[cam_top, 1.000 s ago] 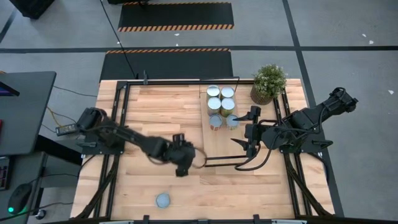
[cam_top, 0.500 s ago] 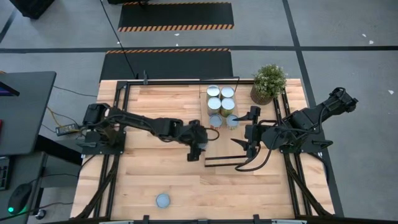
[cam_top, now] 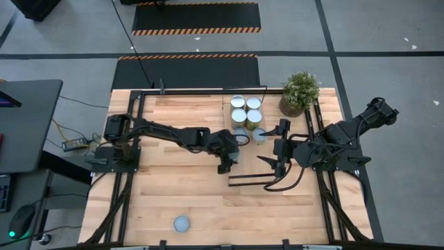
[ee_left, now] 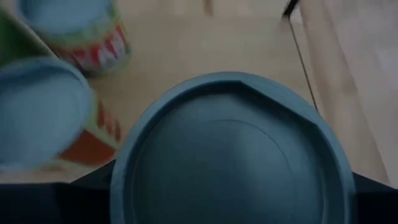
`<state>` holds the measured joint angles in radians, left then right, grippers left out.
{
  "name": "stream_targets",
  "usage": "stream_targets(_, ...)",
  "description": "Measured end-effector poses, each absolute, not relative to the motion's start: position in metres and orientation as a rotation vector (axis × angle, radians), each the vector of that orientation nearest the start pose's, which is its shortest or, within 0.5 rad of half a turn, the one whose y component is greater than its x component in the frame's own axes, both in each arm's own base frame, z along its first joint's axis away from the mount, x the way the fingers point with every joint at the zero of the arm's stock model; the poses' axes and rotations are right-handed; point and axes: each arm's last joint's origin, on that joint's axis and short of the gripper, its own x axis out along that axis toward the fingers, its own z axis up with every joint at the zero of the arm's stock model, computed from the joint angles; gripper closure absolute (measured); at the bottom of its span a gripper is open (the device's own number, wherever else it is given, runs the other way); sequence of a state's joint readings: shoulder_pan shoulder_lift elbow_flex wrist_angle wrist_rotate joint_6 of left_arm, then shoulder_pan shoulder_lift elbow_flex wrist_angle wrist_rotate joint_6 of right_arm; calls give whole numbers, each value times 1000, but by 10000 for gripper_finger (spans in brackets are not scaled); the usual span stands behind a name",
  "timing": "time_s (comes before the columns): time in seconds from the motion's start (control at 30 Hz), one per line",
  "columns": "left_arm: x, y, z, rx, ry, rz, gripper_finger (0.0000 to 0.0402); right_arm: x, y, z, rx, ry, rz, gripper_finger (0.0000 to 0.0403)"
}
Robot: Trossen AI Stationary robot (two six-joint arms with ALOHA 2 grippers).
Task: Pick and place cans onto a shelf
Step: Put the canned mixed vegetables on the shelf
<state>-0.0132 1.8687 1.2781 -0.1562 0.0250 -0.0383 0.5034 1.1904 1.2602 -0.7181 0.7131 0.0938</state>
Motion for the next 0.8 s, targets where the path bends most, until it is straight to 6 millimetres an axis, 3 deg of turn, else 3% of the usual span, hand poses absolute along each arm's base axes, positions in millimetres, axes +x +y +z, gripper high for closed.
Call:
stream_targets(0.2, 413, -7, 186, -37, 760, -32, 115, 215, 97, 373, -282, 507, -223, 53)
stream_targets(0.47, 416, -9, 186, 15, 729, -56, 110, 214, 98, 373, -286, 509, -216, 53)
stream_targets(0.8, 417, -11, 186, 79, 711, -12, 30, 214, 98, 373, -285, 504, -215, 53)
